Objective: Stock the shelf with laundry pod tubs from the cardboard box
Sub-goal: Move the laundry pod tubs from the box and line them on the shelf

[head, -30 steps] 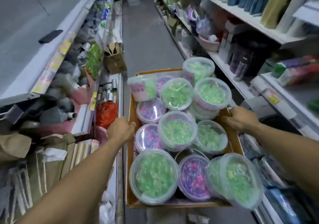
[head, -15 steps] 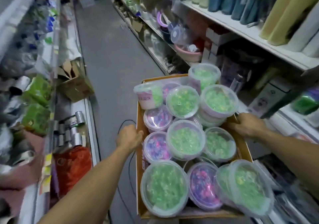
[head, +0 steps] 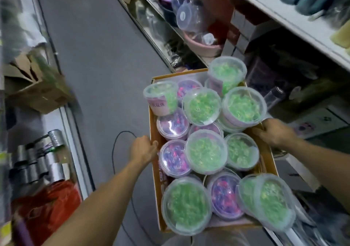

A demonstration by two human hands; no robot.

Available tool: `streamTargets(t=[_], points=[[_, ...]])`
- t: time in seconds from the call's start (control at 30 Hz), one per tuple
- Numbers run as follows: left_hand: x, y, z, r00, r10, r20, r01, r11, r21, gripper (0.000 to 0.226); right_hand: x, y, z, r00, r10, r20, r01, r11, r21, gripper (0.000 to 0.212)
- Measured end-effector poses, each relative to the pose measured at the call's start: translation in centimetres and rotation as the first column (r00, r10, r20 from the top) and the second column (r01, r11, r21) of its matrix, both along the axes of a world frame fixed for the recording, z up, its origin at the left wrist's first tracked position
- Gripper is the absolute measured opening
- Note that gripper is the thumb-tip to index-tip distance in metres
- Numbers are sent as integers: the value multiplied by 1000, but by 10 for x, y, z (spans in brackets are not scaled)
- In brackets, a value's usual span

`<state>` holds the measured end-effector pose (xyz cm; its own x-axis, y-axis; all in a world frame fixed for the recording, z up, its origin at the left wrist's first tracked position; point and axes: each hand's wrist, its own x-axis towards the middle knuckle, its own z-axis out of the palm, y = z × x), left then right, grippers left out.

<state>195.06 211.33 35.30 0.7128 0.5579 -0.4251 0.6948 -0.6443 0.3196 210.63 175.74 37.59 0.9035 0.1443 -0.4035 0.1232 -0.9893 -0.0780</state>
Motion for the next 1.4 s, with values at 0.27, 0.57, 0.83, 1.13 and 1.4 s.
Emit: streamTargets(t=[0.27,0.57,0.83,1.13,1.4], points=[[38,-37,-67,976,204,-80,-214,963,-162,34,97,2,-43,987,158,-28,-160,981,-107,43],[69,-101,-113,966,255,-48,-259,952,-161,47,183,-23,-110,963,265,-47,-268,961,-75,38],[88,-123,-109,944,309,-115,-316,948,-43,40,199,-34,-130,964,263,-35,-263,965,-9,38],[98,-120,-100,899,359,-250,-421,867,-267,23,184,-33,-107,968,43,-248,-31,998,52,37],[91,-127,-77,898,332,-289,-437,751,-495,31,137,-38,-67,956,-168,-243,225,946,232,45]])
